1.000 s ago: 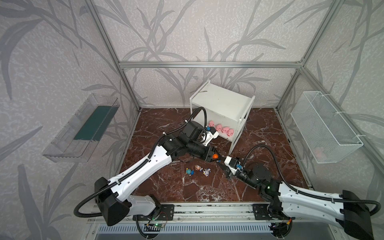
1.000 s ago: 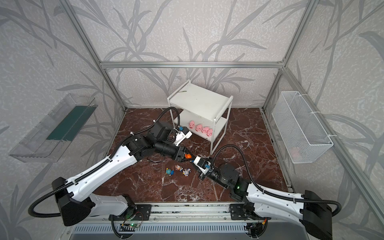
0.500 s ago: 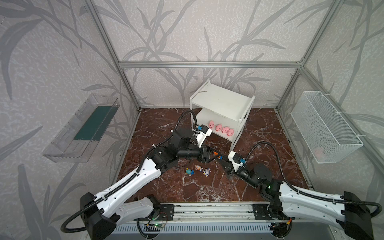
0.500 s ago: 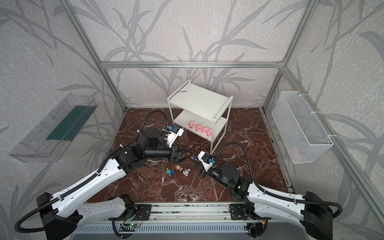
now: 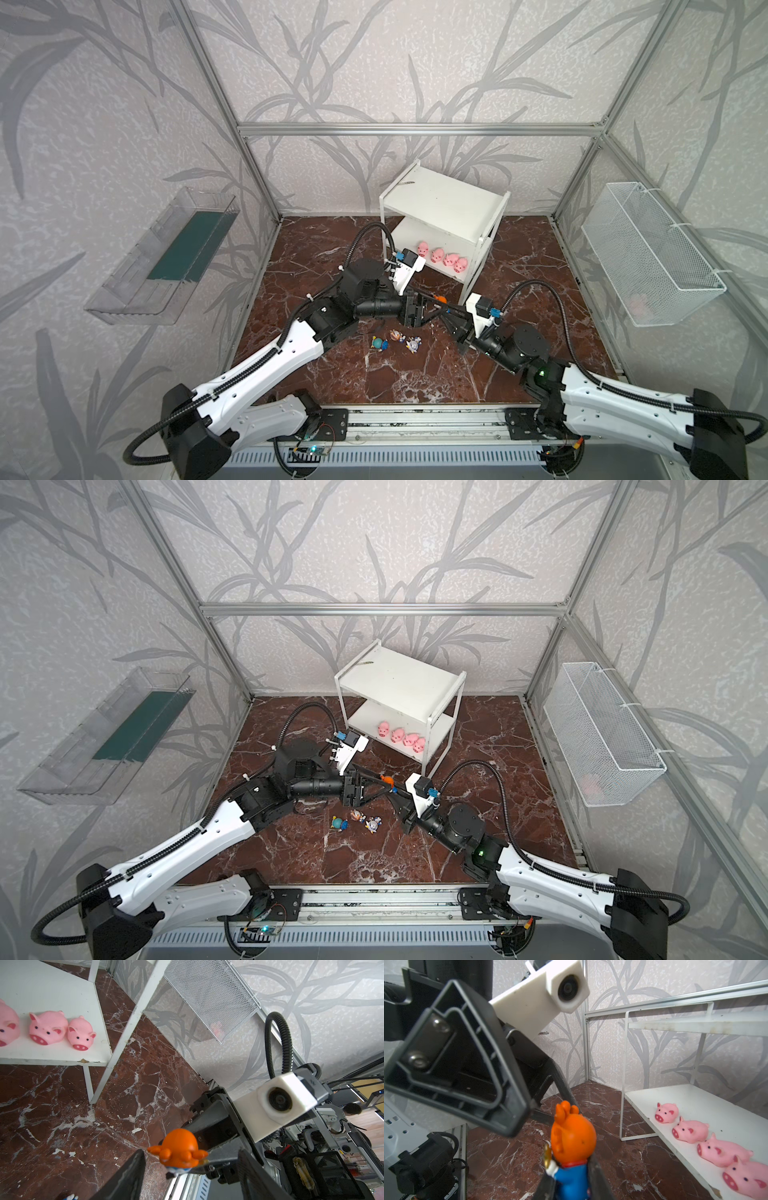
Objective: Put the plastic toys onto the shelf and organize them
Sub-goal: 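Carry the octopus with the left gripper up over the shelf's top tier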
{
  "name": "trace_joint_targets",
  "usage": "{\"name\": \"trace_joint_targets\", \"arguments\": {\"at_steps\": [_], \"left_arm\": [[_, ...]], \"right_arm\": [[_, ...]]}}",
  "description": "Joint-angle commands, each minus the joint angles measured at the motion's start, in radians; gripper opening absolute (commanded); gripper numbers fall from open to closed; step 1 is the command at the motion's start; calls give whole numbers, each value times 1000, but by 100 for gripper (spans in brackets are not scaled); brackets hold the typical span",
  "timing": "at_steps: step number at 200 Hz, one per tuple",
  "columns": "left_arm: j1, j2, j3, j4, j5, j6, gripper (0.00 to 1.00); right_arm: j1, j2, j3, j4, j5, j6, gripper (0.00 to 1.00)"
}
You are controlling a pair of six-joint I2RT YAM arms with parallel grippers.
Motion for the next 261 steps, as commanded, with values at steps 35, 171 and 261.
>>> {"name": "trace_joint_targets", "arguments": {"at_steps": [35, 171, 261], "left_arm": [[-1, 6, -15, 77, -11, -26, 67], [-24, 60, -11, 125, -48, -35, 56], [-36, 46, 13, 95, -89, -2, 34]], "right_arm": [[-6, -18, -2, 41, -11, 26, 18], [-4, -13, -10, 45, -2, 49, 18], [-6, 17, -3, 64, 20, 71, 25]]}}
